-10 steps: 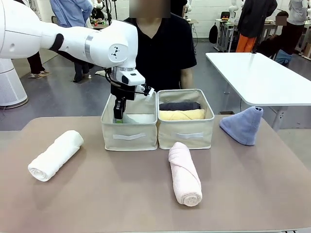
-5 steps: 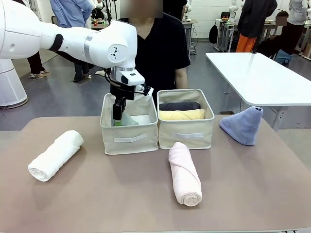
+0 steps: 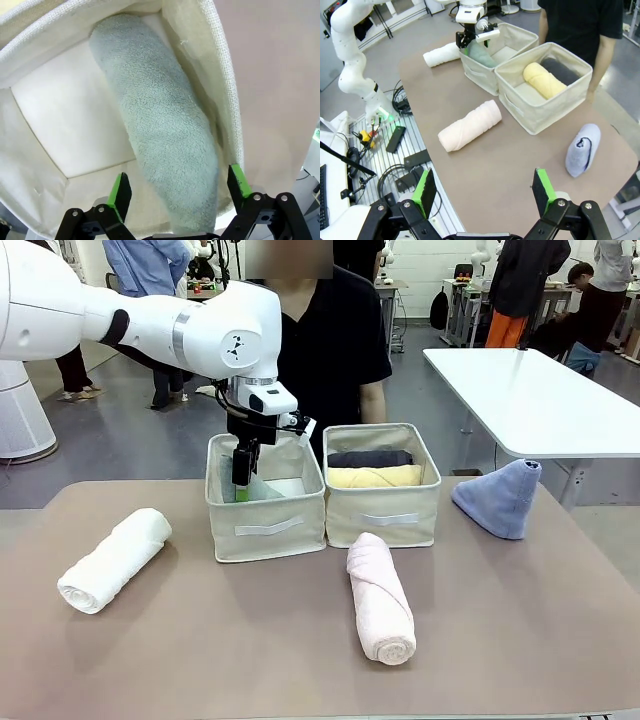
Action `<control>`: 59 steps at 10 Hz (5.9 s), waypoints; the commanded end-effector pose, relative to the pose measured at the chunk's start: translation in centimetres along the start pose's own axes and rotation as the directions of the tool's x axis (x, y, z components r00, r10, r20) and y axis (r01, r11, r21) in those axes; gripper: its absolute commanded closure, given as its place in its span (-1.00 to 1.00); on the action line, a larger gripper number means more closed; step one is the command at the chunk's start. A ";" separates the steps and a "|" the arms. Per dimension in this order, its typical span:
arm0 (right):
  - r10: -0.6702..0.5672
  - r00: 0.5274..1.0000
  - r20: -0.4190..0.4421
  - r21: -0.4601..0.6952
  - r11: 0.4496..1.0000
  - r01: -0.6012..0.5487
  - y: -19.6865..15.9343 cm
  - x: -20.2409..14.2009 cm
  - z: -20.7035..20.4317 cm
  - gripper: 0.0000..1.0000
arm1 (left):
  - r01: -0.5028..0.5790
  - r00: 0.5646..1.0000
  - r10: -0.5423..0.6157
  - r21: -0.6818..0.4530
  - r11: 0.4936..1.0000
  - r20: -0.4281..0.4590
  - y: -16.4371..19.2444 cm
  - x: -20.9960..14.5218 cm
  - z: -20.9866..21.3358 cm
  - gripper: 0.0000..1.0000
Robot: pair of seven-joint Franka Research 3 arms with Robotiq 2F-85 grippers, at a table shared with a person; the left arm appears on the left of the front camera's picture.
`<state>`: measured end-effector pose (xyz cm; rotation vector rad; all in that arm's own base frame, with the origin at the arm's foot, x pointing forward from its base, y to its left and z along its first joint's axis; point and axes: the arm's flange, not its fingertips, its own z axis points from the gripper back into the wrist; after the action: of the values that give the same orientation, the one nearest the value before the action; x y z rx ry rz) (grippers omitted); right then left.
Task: Sort the towels based on their folding style.
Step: Pick up one triangle-folded towel and place it in the left Fabric basket, then pick up another triangle-folded towel from the table and place it in the left Fabric basket.
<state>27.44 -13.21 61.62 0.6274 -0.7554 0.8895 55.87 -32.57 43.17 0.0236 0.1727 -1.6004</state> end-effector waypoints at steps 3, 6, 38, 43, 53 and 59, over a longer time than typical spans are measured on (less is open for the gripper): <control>0.010 1.000 0.014 0.010 1.000 -0.011 0.0 -0.1 -0.2 -1.00 | -0.015 0.999 0.015 0.007 1.000 0.039 -0.5 -1.0 1.7 -1.00; 0.010 1.000 0.014 0.010 1.000 -0.011 0.0 -0.1 -0.2 -1.00 | 0.001 0.985 -0.004 0.016 1.000 0.171 -3.8 -9.0 11.3 -1.00; 0.010 1.000 0.014 0.010 1.000 -0.011 0.0 -0.1 -0.2 -1.00 | -0.446 0.536 0.400 -0.153 0.882 0.744 -17.1 -45.1 13.8 -1.00; -0.262 0.939 -0.224 -0.245 0.947 0.206 -3.0 6.4 -4.1 -1.00 | -0.446 0.536 0.400 -0.153 0.882 0.744 -17.1 -45.1 13.8 -1.00; -0.459 0.850 -0.258 -0.503 0.815 0.287 -6.1 9.2 -8.6 -1.00 | -0.446 0.536 0.400 -0.153 0.882 0.744 -17.1 -45.1 13.8 -1.00; -0.654 0.725 -0.216 -0.722 0.607 0.332 -15.4 10.7 -17.7 -1.00 | -0.446 0.536 0.400 -0.153 0.882 0.744 -17.1 -45.1 13.8 -1.00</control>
<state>49.58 -2.41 56.87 -0.0043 -0.3947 0.1954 41.82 11.06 63.97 -0.5389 -0.5080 -1.0013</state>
